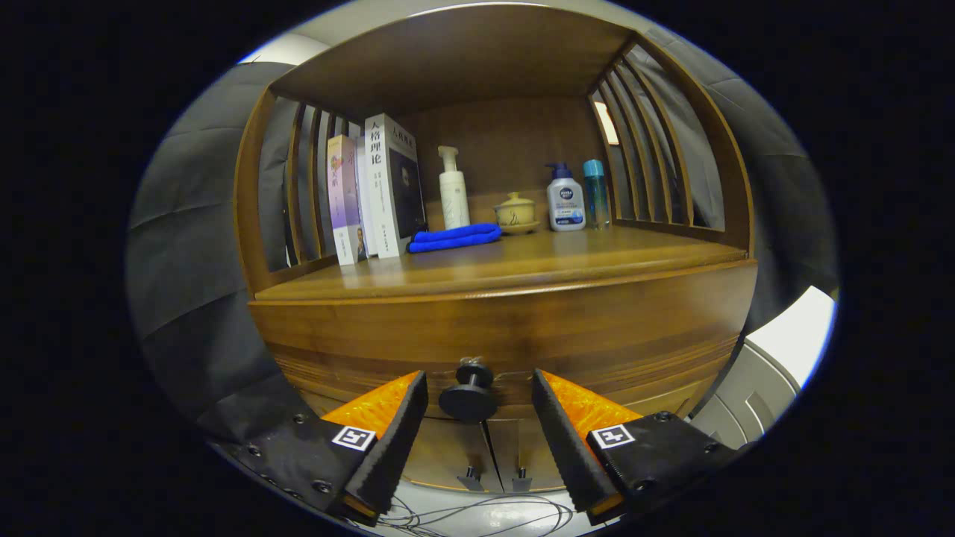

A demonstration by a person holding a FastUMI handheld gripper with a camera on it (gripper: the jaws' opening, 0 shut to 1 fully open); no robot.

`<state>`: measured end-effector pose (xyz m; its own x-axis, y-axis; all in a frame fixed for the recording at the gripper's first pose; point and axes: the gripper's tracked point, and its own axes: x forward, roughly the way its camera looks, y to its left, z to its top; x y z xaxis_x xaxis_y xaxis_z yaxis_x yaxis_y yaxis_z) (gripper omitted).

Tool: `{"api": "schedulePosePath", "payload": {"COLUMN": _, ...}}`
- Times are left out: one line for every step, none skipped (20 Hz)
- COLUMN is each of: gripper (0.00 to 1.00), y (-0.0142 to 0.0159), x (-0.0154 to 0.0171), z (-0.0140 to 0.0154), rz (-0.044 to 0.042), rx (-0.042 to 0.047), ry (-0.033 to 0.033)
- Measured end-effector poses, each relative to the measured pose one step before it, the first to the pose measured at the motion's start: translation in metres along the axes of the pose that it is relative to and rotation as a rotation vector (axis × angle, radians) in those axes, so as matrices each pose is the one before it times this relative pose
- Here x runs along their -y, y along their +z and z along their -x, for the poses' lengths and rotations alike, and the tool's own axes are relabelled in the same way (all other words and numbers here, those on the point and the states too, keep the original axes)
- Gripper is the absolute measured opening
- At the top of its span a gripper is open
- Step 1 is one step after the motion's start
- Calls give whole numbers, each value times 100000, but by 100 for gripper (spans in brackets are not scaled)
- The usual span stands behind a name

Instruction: Pull open the drawer, take out the items inside it, and place them on the countertop above the cabinet.

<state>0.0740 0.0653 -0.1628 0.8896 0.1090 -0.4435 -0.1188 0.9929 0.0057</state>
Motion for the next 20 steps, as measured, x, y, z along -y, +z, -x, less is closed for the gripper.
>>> {"api": "schedulePosePath", "payload": {"gripper": 79, "y": -168, "x": -376, "z": -392, "rz": 386, "rx": -528, "ry": 464}}
{"api": "schedulePosePath", "payload": {"gripper": 73, "y": -216, "x": -242, "z": -254, "rz": 432, "rx": -575, "ry": -586}}
{"api": "schedulePosePath", "payload": {"gripper": 67, "y": -227, "x": 311, "z": -246, "rz": 558, "rx": 235, "ry": -1498}}
{"api": "schedulePosePath", "payload": {"gripper": 60, "y": -116, "x": 272, "z": -20, "rz": 473, "rx": -941, "ry": -2061}}
{"api": "schedulePosePath", "payload": {"gripper": 54, "y": -170, "x": -324, "z": -165, "rz": -593, "rx": 700, "ry": -361}}
{"api": "schedulePosePath", "payload": {"gripper": 47, "y": 29, "x": 180, "z": -171, "rz": 21, "rx": -994, "ry": 221}}
{"api": "schedulePosePath", "payload": {"gripper": 45, "y": 128, "x": -60, "z": 198, "rz": 431, "rx": 147, "ry": -2}}
{"api": "schedulePosePath", "payload": {"gripper": 42, "y": -74, "x": 56, "z": -117, "rz": 433, "rx": -1004, "ry": 425}}
{"api": "schedulePosePath", "payload": {"gripper": 39, "y": -54, "x": -81, "z": 62, "rz": -235, "rx": 103, "ry": 563}}
{"api": "schedulePosePath", "payload": {"gripper": 39, "y": -62, "x": 7, "z": 14, "rz": -416, "rx": -845, "ry": 556}}
{"api": "schedulePosePath", "payload": {"gripper": 39, "y": -24, "x": 5, "z": 218, "rz": -766, "rx": 78, "ry": 228}}
{"api": "schedulePosePath", "payload": {"gripper": 39, "y": -27, "x": 1, "z": 123, "rz": -238, "rx": -415, "ry": 175}}
{"api": "schedulePosePath", "payload": {"gripper": 39, "y": 33, "x": -14, "z": 183, "rz": 373, "rx": 509, "ry": 72}}
{"api": "schedulePosePath", "payload": {"gripper": 39, "y": -53, "x": 16, "z": 238, "rz": 626, "rx": 82, "ry": -66}}
{"api": "schedulePosePath", "payload": {"gripper": 39, "y": -286, "x": -56, "z": 552, "rz": 421, "rx": 238, "ry": 10}}
{"api": "schedulePosePath", "payload": {"gripper": 39, "y": -121, "x": 7, "z": 405, "rz": 107, "rx": -10, "ry": 61}}
{"api": "schedulePosePath", "payload": {"gripper": 40, "y": -230, "x": -46, "z": 419, "rz": 39, "rx": 1, "ry": 104}}
{"api": "schedulePosePath", "payload": {"gripper": 40, "y": -85, "x": -34, "z": 391, "rz": -48, "rx": -160, "ry": 247}}
{"api": "schedulePosePath", "payload": {"gripper": 40, "y": -147, "x": -39, "z": 300, "rz": -49, "rx": -145, "ry": 243}}
{"api": "schedulePosePath", "payload": {"gripper": 39, "y": -80, "x": -69, "z": 485, "rz": 300, "rx": -42, "ry": 107}}
